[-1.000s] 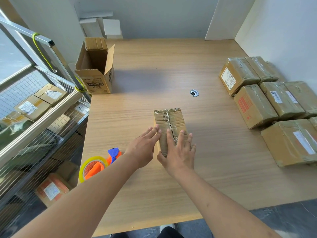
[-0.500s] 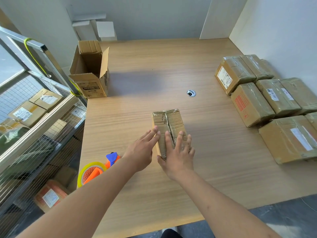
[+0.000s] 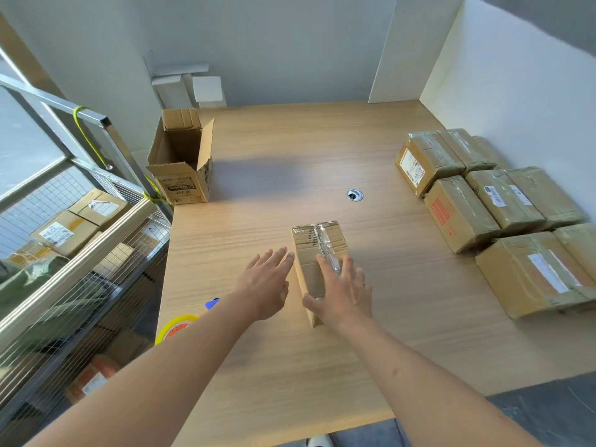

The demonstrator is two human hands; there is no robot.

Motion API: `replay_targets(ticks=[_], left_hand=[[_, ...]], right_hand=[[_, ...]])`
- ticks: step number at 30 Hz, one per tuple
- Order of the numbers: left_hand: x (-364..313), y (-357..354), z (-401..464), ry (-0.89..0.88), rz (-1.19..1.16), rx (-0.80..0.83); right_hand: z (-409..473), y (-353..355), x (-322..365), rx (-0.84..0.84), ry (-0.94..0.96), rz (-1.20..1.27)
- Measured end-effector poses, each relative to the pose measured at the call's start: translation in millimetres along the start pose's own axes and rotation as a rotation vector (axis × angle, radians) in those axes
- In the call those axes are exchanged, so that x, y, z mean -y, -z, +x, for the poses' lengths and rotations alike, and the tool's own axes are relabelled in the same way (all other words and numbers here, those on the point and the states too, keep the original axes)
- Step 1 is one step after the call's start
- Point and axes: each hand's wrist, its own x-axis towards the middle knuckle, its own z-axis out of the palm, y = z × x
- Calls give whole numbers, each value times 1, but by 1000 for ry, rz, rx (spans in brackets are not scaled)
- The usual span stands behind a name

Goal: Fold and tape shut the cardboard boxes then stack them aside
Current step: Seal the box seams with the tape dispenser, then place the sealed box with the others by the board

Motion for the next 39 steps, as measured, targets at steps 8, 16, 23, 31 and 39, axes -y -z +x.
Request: replay_targets(ticks=[8,16,23,31,39], left_hand=[[-37,72,-1,21,31,-69],[-79,114,-8,-37,30,-171],[-98,138,-11,-160,59,-185],[-130,168,-7,-279,78,-205],[-185,193,36,-323,109,-243]], right_hand=[[-12,79,-32,-90,40,49],[-39,131,-54,-201,16,19],[-72,159,-64,-260,-68,11],[-99,187,-86,-307,-154,40],[-83,229,-138,-345,-175,58]])
